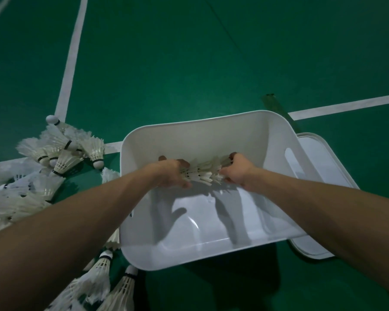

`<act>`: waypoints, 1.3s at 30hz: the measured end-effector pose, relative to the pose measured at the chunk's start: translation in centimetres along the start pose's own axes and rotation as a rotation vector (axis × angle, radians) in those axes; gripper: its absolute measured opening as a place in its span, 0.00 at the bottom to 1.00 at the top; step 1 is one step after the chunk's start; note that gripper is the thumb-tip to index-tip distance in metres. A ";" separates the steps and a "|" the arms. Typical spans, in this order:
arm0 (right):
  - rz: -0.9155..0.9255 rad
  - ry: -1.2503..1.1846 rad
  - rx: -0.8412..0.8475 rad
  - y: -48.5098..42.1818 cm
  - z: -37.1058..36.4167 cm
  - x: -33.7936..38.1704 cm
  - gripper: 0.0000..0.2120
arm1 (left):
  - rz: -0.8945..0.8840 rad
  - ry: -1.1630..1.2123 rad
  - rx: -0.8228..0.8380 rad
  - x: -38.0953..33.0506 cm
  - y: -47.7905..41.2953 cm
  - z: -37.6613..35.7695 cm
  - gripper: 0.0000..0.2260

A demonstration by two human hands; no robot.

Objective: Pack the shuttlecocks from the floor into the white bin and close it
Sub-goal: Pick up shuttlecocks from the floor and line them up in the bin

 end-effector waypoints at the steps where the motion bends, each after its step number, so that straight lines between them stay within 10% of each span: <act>1: -0.003 0.008 -0.005 0.0 0.0 0.0 0.10 | -0.003 0.030 -0.016 0.0 -0.1 0.0 0.29; 23: 0.093 0.132 -0.135 1.0 1.1 0.5 0.22 | 0.249 0.199 -0.433 1.4 -2.5 -2.3 0.18; 39: -0.013 0.286 -0.048 3.3 4.0 2.1 0.19 | 0.123 0.199 -0.353 1.4 -2.3 -1.6 0.25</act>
Point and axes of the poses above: each hand's wrist, its own y-axis away from the middle knuckle, its own z-axis out of the back of the hand, x = y × z, the point moved 8 cm from there along -y, towards the middle knuckle, and after that the axes turned 10 degrees about x, right-handed, at the moved point
